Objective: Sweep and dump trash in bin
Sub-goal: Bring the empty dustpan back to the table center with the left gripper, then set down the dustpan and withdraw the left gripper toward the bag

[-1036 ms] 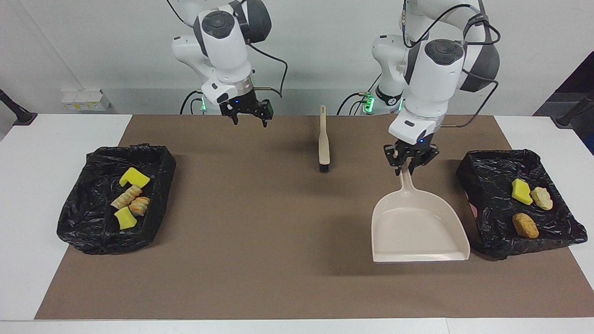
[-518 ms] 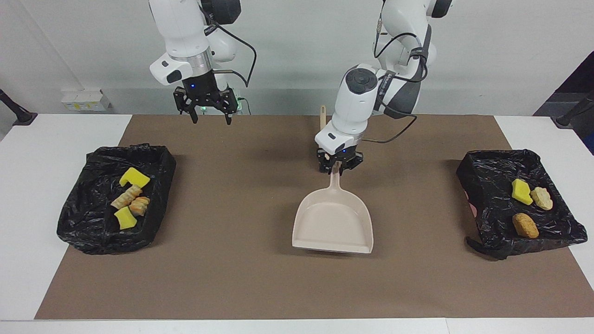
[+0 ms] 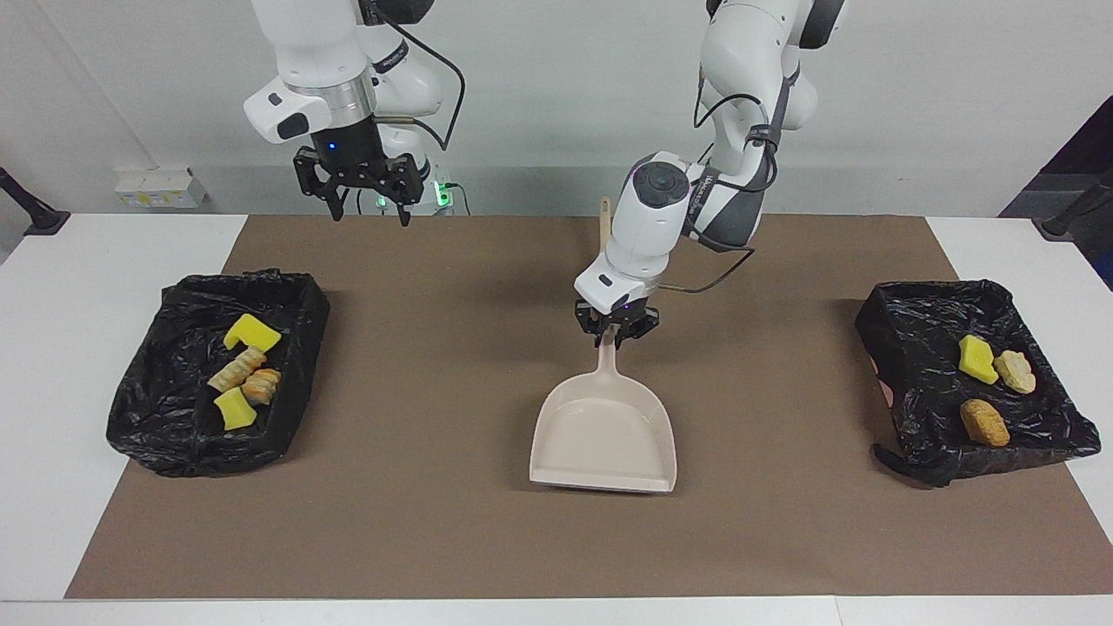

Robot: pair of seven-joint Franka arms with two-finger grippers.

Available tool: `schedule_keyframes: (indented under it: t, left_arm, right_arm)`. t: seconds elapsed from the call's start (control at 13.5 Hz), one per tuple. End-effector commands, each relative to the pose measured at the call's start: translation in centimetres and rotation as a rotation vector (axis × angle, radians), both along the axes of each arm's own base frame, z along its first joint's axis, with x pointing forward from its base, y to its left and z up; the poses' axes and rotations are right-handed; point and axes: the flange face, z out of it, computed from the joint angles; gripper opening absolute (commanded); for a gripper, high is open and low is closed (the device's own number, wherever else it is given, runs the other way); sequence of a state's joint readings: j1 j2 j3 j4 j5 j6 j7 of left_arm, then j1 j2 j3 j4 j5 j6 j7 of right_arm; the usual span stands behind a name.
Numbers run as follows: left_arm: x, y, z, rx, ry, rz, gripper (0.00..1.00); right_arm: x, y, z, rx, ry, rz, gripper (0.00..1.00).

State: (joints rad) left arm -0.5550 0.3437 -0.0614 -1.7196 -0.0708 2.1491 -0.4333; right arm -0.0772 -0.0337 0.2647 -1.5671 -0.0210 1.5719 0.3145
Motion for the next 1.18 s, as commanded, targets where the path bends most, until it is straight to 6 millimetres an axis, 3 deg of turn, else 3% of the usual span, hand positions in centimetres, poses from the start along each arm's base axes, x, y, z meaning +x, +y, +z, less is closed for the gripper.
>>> schedule_keyframes:
  t: [0.0, 0.15, 0.3, 0.52, 0.59, 0.67, 0.89, 1.11]
  left_arm:
    - [-0.7, -0.6, 0.0, -0.011, -0.002, 0.008, 0.0]
    - [-1.5, -1.5, -0.7, -0.006, 0.011, 0.026, 0.0]
    - [-2.2, -3.0, -3.8, 0.019, 0.044, 0.053, 0.0]
    - [-2.2, -2.6, -3.6, 0.047, 0.071, 0.055, 0.24]
    - [-2.2, -2.6, -3.3, 0.051, 0.076, 0.057, 0.69]
    - [-2.0, -2.1, -2.9, 0.054, 0.079, 0.064, 1.0]
    - [-0.9, 0.5, 0.9, 0.045, 0.047, 0.099, 1.0]
    - [0.1, 3.3, 3.2, 0.09, 0.022, 0.116, 1.0]
  right_arm:
    - [0.9, -1.5, 0.4, -0.009, -0.003, 0.005, 1.0]
    - [0.9, -3.1, 0.4, 0.005, -0.002, -0.017, 1.0]
    - [0.7, -4.1, 0.1, 0.006, 0.004, -0.033, 1.0]
    - [1.1, -5.4, 0.3, 0.016, -0.013, -0.024, 1.0]
    - [1.1, -6.0, 0.3, 0.007, -0.011, 0.013, 1.0]
    - [1.2, -5.8, 0.1, -0.001, -0.005, 0.056, 1.0]
    - [1.2, -6.1, 0.0, 0.007, -0.001, 0.05, 1.0]
    - [1.3, -7.2, -0.2, -0.001, 0.011, 0.033, 1.0]
